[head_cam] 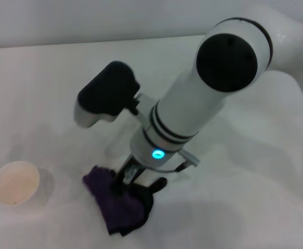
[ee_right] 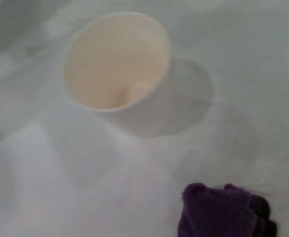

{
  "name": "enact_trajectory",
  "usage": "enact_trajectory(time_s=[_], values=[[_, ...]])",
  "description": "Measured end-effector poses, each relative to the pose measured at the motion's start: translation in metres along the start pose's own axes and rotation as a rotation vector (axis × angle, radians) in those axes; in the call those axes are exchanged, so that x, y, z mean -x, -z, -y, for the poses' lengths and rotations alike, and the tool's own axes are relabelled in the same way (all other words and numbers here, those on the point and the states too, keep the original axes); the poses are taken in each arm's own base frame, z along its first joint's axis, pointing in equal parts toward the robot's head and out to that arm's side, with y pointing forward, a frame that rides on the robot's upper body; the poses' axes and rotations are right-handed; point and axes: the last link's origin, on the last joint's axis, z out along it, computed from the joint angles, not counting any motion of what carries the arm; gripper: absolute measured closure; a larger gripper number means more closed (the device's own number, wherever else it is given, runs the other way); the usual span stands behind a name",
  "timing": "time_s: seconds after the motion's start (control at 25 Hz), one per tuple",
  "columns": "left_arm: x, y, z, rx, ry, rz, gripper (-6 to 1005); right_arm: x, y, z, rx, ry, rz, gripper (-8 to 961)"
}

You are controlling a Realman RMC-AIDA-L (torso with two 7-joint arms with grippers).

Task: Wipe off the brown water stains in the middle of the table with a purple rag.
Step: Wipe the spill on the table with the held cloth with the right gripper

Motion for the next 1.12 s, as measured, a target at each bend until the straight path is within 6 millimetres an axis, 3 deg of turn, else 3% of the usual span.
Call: enact_trajectory(time_s=[0.48, 0.64, 0.76, 1.12], values=[[0.001, 0.002, 0.005, -0.016, -0.005, 0.006, 108, -0.01, 0.031, 0.071, -0.287, -0.168, -0.072, 858], [0.0, 0.0, 0.005, -0.015, -0.005, 0.002, 108, -0.015, 0.039, 0.086, -0.397, -0.202, -0.106, 858], [0.0, -0.002, 0.005, -0.014, -0.006, 0.0, 107, -0.01, 0.04, 0.081, -0.387, -0.188, -0.096, 858], [-0.001, -0.008, 0.003, -0.009, -0.014, -0.004, 107, 0.006, 0.021, 0.029, -0.077, -0.054, -0.014, 858]])
